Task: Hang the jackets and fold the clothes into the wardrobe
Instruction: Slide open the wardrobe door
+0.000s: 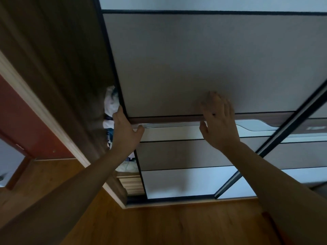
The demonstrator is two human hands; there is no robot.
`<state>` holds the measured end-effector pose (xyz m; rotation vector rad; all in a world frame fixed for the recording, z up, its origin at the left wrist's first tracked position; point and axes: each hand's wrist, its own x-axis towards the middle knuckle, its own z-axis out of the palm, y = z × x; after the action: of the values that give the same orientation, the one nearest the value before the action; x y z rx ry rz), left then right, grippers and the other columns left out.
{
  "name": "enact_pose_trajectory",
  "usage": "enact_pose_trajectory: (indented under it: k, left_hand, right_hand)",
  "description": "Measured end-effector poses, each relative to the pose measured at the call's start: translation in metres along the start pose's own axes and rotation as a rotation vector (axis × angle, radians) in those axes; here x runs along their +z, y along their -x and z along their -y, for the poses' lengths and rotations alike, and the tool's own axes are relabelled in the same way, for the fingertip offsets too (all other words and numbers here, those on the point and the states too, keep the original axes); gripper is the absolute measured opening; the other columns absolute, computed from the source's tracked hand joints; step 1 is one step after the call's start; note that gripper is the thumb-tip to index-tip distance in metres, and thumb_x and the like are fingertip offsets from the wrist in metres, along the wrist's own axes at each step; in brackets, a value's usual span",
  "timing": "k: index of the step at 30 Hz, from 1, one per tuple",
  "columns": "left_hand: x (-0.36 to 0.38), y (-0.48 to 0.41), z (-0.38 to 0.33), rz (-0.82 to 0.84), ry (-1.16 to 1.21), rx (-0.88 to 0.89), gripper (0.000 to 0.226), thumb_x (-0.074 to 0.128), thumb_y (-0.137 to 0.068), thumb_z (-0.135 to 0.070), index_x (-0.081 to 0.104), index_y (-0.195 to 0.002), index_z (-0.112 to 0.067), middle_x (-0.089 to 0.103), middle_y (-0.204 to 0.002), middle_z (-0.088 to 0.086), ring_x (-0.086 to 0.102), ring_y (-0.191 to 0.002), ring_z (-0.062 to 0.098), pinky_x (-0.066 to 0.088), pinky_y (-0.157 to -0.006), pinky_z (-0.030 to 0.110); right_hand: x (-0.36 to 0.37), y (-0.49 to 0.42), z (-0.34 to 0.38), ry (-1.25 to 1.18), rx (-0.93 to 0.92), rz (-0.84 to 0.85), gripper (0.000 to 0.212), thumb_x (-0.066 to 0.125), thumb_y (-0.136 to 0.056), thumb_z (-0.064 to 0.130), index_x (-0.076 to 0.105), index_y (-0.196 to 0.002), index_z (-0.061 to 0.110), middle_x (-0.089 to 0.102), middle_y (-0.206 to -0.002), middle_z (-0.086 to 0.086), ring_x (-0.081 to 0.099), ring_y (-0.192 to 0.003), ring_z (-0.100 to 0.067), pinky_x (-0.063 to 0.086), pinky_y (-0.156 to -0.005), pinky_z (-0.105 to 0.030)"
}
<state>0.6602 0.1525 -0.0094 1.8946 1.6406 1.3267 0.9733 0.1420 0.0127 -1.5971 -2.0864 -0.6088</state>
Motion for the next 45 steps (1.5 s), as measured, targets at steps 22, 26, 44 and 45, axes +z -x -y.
enact_pose_trajectory:
  k: [22,26,44,45]
  left_hand:
    - [0.181,0.003,-0.132,0.359,0.024,0.179,0.082,0.066,-0.083,-0.027,0.027,-0.155,-0.019,0.043,-0.144,0.005,0.043,-0.134,0.017,0.038,-0.114,0.041]
    - [0.218,-0.009,-0.146,0.442,0.0,0.26,0.08,0.069,-0.088,-0.028,0.029,-0.156,-0.018,0.051,-0.14,0.001,0.05,-0.129,0.023,0.044,-0.108,0.046]
    - [0.282,-0.014,-0.234,0.717,-0.12,0.302,0.079,0.062,-0.099,-0.029,0.014,-0.161,-0.017,0.033,-0.15,0.012,0.038,-0.135,0.023,0.025,-0.113,0.023]
    - [0.282,-0.014,-0.237,0.724,-0.131,0.302,0.078,0.062,-0.099,-0.031,0.016,-0.161,-0.017,0.035,-0.148,0.011,0.039,-0.134,0.022,0.028,-0.114,0.025]
  right_hand:
    - [-0.045,0.049,-0.179,-0.284,0.426,0.562,0.047,0.055,-0.102,0.043,0.051,-0.143,0.02,0.066,-0.127,-0.008,0.06,-0.119,-0.026,0.049,-0.1,-0.041]
    - [-0.056,0.055,-0.204,-0.279,0.46,0.566,0.048,0.054,-0.103,0.043,0.052,-0.142,0.016,0.066,-0.129,-0.009,0.061,-0.117,-0.026,0.046,-0.099,-0.037]
    - [-0.086,0.075,-0.277,-0.292,0.534,0.507,0.036,0.055,-0.1,0.04,0.06,-0.129,0.02,0.064,-0.092,0.002,0.065,-0.083,-0.016,0.055,-0.082,-0.036]
    - [-0.087,0.076,-0.28,-0.288,0.535,0.505,0.035,0.055,-0.1,0.039,0.061,-0.128,0.02,0.064,-0.091,0.002,0.063,-0.081,-0.015,0.053,-0.078,-0.033]
